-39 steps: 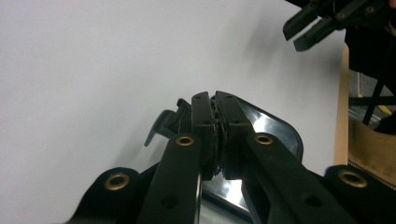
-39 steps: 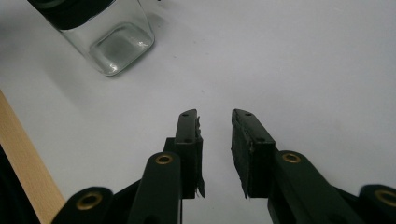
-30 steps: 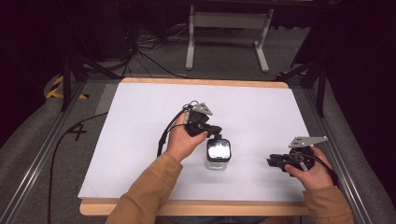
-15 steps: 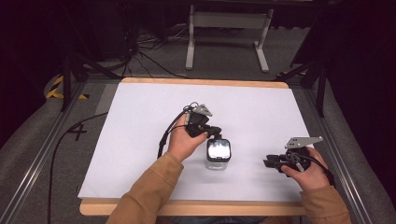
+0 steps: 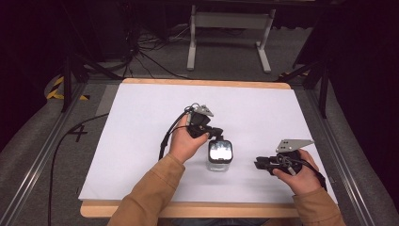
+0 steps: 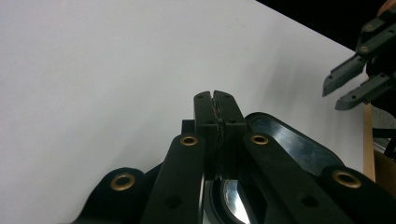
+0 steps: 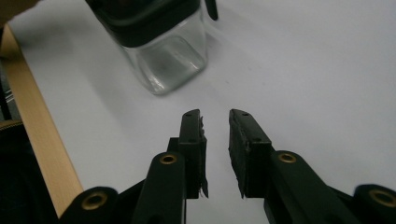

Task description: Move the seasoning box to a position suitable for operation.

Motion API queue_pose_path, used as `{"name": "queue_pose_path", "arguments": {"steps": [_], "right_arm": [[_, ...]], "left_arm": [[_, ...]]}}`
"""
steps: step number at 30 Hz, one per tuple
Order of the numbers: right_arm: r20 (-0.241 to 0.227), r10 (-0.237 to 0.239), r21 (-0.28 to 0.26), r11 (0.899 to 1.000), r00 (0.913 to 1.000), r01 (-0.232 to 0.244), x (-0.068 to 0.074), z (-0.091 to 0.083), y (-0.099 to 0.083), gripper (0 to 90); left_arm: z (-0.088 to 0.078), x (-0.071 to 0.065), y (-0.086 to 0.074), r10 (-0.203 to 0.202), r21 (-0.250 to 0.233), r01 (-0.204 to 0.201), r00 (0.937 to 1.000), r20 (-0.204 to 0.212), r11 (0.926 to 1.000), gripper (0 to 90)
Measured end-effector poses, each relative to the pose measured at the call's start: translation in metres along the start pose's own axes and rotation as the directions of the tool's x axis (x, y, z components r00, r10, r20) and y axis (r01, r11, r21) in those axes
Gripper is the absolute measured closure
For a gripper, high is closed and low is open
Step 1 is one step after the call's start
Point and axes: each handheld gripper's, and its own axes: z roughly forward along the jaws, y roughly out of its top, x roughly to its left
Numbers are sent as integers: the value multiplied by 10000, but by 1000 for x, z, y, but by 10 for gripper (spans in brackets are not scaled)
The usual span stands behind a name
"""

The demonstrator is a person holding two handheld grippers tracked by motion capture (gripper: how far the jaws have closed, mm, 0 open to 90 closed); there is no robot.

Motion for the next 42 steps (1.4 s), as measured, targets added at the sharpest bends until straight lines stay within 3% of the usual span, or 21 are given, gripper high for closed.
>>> {"name": "queue_pose_path", "arguments": {"steps": [7,11,18,26,28,34,40,42], "right_arm": [[-497,-700,-642,9957,9963,668,21,11,14,853],[-651,-974,-688,9933,9931,929,30,21,18,877],[-781,-817,-1017,9921,9936,736,34,35,16,899],[-580,-459,-1534,9875,9973,365,33,38,16,900],[-776,-337,-1624,9865,9964,207,32,40,15,900],[-748,-447,-1706,9848,9962,314,35,43,16,900],[-738,-492,-1744,9840,9961,357,35,42,16,900],[-708,-606,-1769,9831,9956,472,35,43,16,900]], "left_arm": [[0,0,0,-6,9,6,10000,-29,10000,895],[0,1,0,-11,22,11,10000,-10,10000,895],[0,1,-1,1,-47,-1,10000,-4,10000,895],[0,1,-1,-70,-34,70,10000,-2,10000,895],[0,1,-1,-58,-10,58,10000,-27,10000,895],[0,0,-1,-52,6,52,10000,-31,10000,895],[-3,-5,0,194,135,-188,9986,-496,9997,856],[-7,-7,1,172,-52,-175,9984,-541,9998,850]]}}
